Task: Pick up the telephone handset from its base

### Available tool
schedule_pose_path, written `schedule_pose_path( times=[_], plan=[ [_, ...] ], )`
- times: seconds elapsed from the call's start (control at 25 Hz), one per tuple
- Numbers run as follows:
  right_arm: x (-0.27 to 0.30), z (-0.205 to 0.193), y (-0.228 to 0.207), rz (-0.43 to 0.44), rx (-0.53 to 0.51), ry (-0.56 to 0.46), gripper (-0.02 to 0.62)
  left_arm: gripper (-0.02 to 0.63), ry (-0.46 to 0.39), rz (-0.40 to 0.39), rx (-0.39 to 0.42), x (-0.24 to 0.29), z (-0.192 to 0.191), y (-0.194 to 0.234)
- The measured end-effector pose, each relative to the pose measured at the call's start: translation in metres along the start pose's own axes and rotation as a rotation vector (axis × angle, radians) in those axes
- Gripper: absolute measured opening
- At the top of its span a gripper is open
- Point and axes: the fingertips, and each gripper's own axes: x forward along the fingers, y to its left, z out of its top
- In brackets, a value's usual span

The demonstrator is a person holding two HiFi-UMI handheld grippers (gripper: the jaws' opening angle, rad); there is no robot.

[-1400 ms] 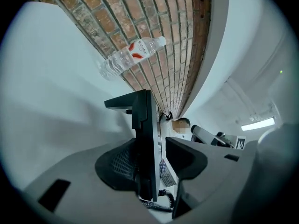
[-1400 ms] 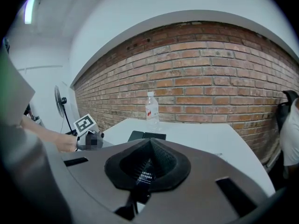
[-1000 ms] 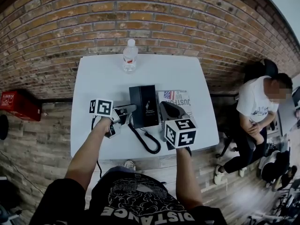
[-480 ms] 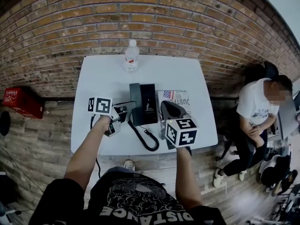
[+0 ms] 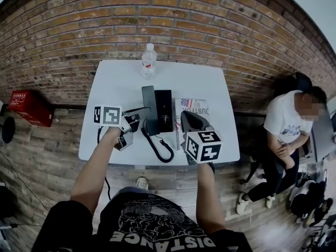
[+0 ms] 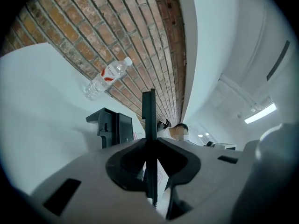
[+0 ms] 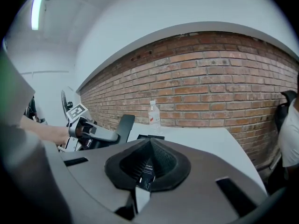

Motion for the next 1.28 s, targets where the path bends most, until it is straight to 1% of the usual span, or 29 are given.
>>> schedule_pose_path(
  times=[0.24, 0.48, 0.68, 0.92, 1.0, 1.12, 1.28],
  plan=[
    [-0.027, 0.006, -0.001, 0.023, -0.025, -0.018, 0.000, 0.072, -0.075, 0.049, 0.064, -0.013, 0.000, -0.035],
    [-0.060, 0.011, 0.002, 0.050, -0.059, -0.039, 0.000, 0.072, -0.142, 0.102, 0.137, -0.026, -0.008, -0.070],
    [-0.089, 0.013, 0.002, 0.078, -0.091, -0.053, 0.000, 0.072, -0.193, 0.170, 0.181, -0.037, -0.022, -0.097],
    [-0.124, 0.015, -0.001, 0.095, -0.122, -0.079, 0.000, 0.072, -0.258, 0.278, 0.279, -0.047, -0.036, -0.127],
    [-0.134, 0.013, 0.000, 0.102, -0.127, -0.083, 0.000, 0.072, -0.277, 0.300, 0.306, -0.050, -0.042, -0.140],
    [-0.149, 0.010, 0.001, 0.109, -0.132, -0.093, 0.000, 0.072, -0.297, 0.339, 0.342, -0.052, -0.054, -0.157],
    [-0.166, 0.001, 0.004, 0.115, -0.133, -0.102, 0.000, 0.072, -0.316, 0.408, 0.380, -0.058, -0.073, -0.168]
  ],
)
